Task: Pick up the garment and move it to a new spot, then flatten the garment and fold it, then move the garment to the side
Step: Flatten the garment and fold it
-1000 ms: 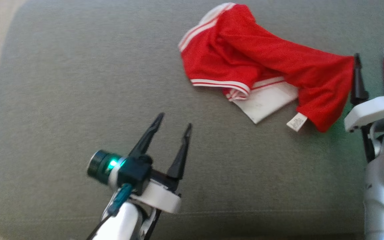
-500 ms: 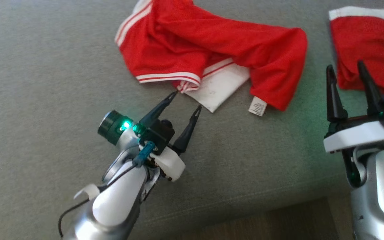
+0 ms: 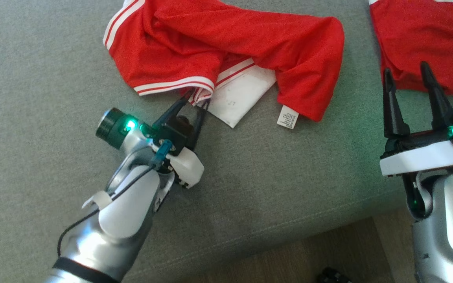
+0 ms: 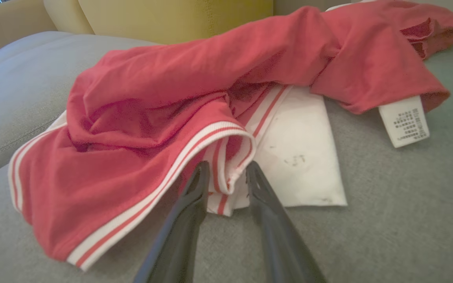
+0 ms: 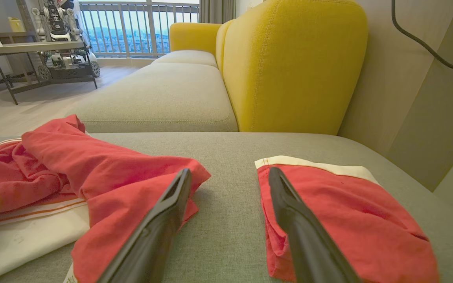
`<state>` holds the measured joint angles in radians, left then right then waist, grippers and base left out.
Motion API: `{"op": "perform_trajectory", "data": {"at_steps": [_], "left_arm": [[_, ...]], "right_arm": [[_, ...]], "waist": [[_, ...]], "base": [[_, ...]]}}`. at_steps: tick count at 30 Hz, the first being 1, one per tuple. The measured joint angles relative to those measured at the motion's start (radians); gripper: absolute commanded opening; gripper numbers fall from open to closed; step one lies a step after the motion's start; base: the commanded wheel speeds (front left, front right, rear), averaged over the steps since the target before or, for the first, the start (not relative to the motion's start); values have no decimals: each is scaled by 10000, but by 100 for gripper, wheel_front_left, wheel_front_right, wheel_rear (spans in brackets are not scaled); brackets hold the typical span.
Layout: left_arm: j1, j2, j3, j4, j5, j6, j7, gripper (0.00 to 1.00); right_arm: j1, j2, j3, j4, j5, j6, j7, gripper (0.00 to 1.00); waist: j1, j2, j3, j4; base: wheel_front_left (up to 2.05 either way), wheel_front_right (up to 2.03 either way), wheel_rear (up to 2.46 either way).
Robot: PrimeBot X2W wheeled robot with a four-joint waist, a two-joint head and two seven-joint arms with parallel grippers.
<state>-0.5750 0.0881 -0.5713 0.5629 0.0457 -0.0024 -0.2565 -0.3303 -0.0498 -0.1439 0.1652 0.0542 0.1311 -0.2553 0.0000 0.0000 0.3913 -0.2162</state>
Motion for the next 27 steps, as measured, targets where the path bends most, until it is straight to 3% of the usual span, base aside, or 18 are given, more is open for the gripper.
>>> {"op": "perform_trajectory", "data": {"at_steps": [1, 2, 3, 9, 15, 20, 27], "left_arm": [[-104, 4, -13, 88, -2, 25, 0, 44], [-173, 4, -15, 146, -2, 27, 0, 27], [-240, 6, -35, 234, -2, 29, 0, 0], [-464, -2, -117, 318, -326, 4, 0, 0], [-434, -167, 372, -903, -1494, -560, 2, 0], [-420, -374, 1047, -1657, -3971, -1097, 44, 0], [-1023, -426, 1367, -2857, -6623, -1122, 2121, 0]], "right_arm": [[0, 0, 12, -25, 8, 0, 0, 100], [0, 0, 27, -38, 63, 0, 0, 100], [0, 0, 40, -40, 88, 0, 0, 100], [-2, 2, 6, -63, 84, 0, 0, 100], [3, 2, -127, -61, 109, 0, 0, 100], [229, 2, -157, 215, 468, 0, 0, 100], [563, 10, -29, 543, 1053, 0, 0, 100]], "waist": [[0, 0, 15, -2], [0, 0, 24, -3], [0, 0, 33, 1], [0, 0, -5, 168], [0, 0, -334, 379], [-1, 0, -978, 553], [-2, 0, -1913, 439]], "base": [[0, 0, 0], [0, 0, 0], [0, 0, 0], [0, 0, 0], [0, 0, 0], [0, 0, 0], [0, 0, 0]]}}
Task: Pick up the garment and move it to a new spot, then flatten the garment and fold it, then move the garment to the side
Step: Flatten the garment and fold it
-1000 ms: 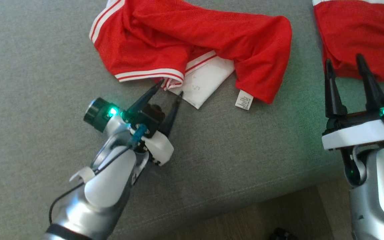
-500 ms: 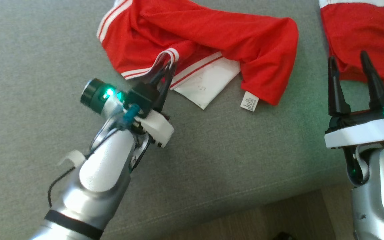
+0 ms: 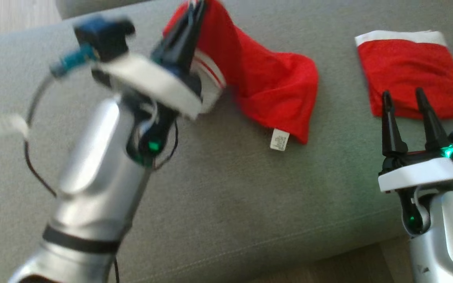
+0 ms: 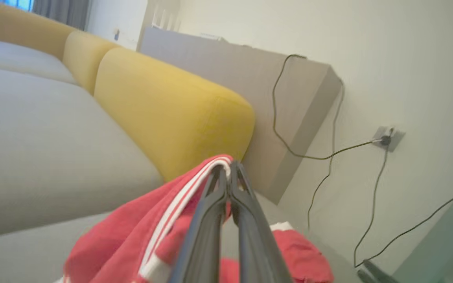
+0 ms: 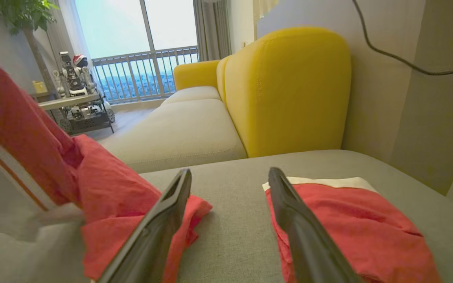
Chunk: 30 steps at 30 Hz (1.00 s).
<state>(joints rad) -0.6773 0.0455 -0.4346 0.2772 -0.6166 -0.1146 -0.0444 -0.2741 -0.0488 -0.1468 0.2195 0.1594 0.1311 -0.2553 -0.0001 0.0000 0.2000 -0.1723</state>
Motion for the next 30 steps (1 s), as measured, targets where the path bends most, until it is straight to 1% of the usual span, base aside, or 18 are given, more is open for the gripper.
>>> {"op": "perform_trajectory", "data": {"at_steps": [4, 8, 12, 13, 16, 19, 22, 26, 30], "left_arm": [[-1209, -36, 23, -738, -719, 418, 1131, 0], [-2303, -105, -44, -1197, -1018, 1089, 1818, 0], [-3252, -148, -15, -1296, -1005, 1634, 2004, 0], [-3730, -169, 25, -1244, -938, 1841, 2008, 0], [-4335, -209, 272, -895, -871, 2113, 1998, 0], [-4428, -90, 579, -466, -859, 2366, 1969, 0], [-3837, 439, 752, -25, -848, 2583, 2073, 0], [-1894, 1505, 1152, 723, -767, 2830, 2098, 0], [-125, 2533, 1530, 1802, -692, 2830, 1858, 0]], "right_arm": [[9, 0, 96, 81, 205, 0, 0, 100], [100, 0, 125, 142, 299, 0, 0, 100], [430, 2, 255, 259, 359, 0, 0, 100], [566, 2, 263, 276, 359, 0, 0, 100], [678, 2, 249, 270, 357, 0, 0, 100], [707, 0, 211, 221, 357, 0, 0, 100], [770, 0, 203, 132, 357, 0, 0, 100], [802, 2, 205, 82, 357, 0, 0, 100], [799, 4, 355, 19, 353, 0, 0, 100]], "waist": [[0, 0, -333, -275], [0, 0, -691, -543], [0, 0, -1093, -800], [0, 0, -1275, -905], [0, 0, -1489, -988], [0, 0, -1535, -977], [0, 0, -1443, -910], [1, 0, -1253, -828], [1, 0, -907, -793]], "base": [[0, 0, 0], [0, 0, 0], [0, 0, 0], [0, 0, 0], [0, 0, 0], [0, 0, 0], [0, 0, 0], [0, 0, 0], [0, 0, 0]]}}
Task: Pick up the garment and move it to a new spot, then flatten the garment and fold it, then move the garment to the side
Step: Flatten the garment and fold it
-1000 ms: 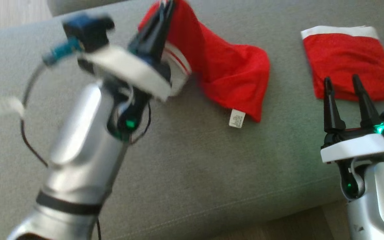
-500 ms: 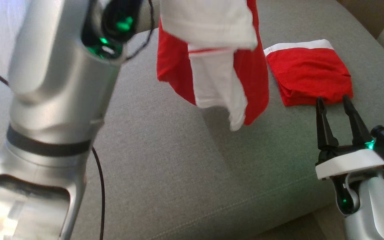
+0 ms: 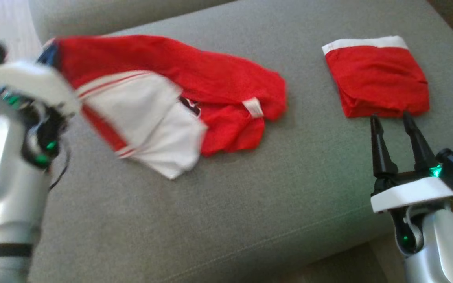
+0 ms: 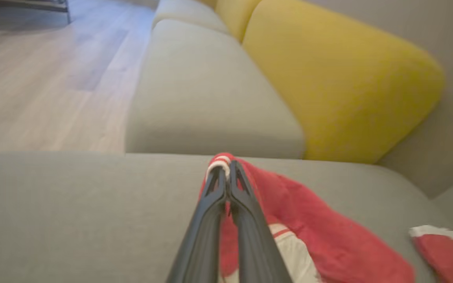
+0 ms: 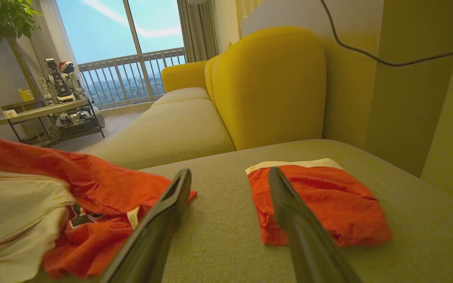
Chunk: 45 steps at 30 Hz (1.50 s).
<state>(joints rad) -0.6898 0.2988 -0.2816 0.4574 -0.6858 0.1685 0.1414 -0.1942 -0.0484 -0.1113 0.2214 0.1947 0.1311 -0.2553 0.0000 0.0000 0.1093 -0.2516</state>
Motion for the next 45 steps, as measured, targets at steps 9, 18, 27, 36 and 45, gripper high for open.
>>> {"op": "perform_trajectory", "data": {"at_steps": [9, 18, 27, 36, 45], "left_arm": [[195, 420, 719, 1289, -186, -890, -2220, 100], [1555, 12, 779, -125, 420, -619, -3841, 100], [4359, -1306, 539, -1712, 951, -102, -3910, 100], [4290, -1854, 334, -846, 907, -506, -3718, 100], [3403, -2015, -94, 148, 844, -834, -3219, 100]], "right_arm": [[-13, 4, 796, 90, 0, 0, 0, 100], [0, 8, 907, 226, -105, 0, 0, 100], [217, 6, 892, 380, -228, 0, 0, 100], [351, 6, 945, 391, -282, 0, 0, 100], [258, 6, 928, 351, -364, 0, 0, 100]], "waist": [[1, 0, 880, 223], [1, 0, 852, 948], [0, 0, 631, 1594], [-1, 0, 809, 1800], [0, 0, 1281, 1711]], "base": [[0, 0, 0], [0, 0, 0], [0, 0, 0], [0, 0, 0], [0, 0, 0]]}}
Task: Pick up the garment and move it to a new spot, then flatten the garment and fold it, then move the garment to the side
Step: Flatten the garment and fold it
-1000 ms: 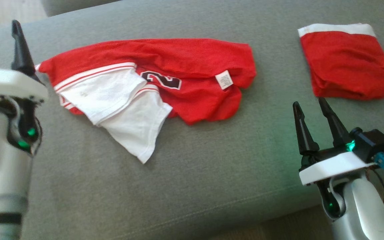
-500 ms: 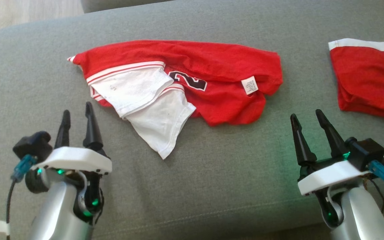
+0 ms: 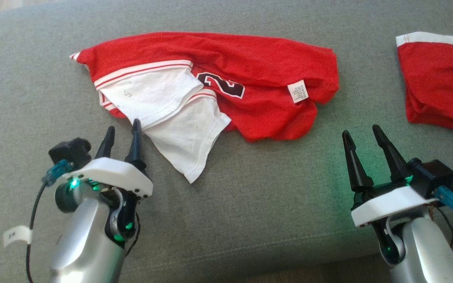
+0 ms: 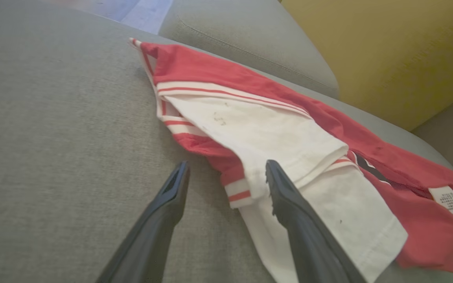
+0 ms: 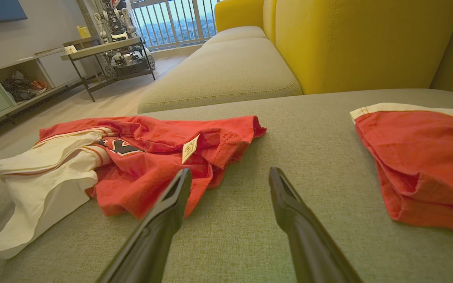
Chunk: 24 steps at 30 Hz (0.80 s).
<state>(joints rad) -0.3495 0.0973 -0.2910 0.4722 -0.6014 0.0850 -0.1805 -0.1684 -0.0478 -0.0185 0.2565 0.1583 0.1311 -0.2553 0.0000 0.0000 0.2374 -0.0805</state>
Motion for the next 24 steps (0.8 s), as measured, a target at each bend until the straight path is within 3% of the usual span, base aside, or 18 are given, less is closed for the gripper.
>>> {"op": "perform_trajectory", "data": {"at_steps": [12, 13, 14, 15, 16, 17, 18, 24], "left_arm": [[-515, -56, -261, 493, 13, -88, 94, 99], [-515, -56, -280, 491, 29, -73, 44, 90], [-513, -58, -299, 491, 48, -58, 21, 64], [-510, -61, -326, 483, 77, -54, 13, 49], [-502, -67, -370, 456, 107, -44, 8, 40], [-490, -82, -431, 408, 107, -44, -15, 24], [-470, -94, -500, 332, 107, -46, -17, 0], [-284, -105, -750, -226, 151, -6, -13, 0]], "right_arm": [[-73, 0, -59, -92, 0, 0, 0, 100], [-75, 0, -71, -94, 0, 0, 0, 100], [-75, 0, -79, -94, 0, 0, 0, 100], [-75, 0, -86, -94, 0, 0, 0, 100], [-75, 0, -92, -94, 0, 0, 0, 100], [-75, 0, -100, -94, 0, 0, 0, 100], [-75, 0, -111, -94, 0, 0, 0, 100], [-77, 0, -127, -92, 0, 0, 0, 100]], "waist": [[0, 0, 304, -125], [0, 0, 301, -124], [0, 0, 294, -123], [0, 0, 282, -120], [0, 0, 268, -116], [0, 0, 252, -109], [0, 0, 240, -98], [0, 0, 203, -43]], "base": [[0, 0, 0], [0, 0, 0], [0, 0, 0], [0, 0, 0], [0, 0, 0], [0, 0, 0], [0, 0, 0], [0, 0, 0]]}}
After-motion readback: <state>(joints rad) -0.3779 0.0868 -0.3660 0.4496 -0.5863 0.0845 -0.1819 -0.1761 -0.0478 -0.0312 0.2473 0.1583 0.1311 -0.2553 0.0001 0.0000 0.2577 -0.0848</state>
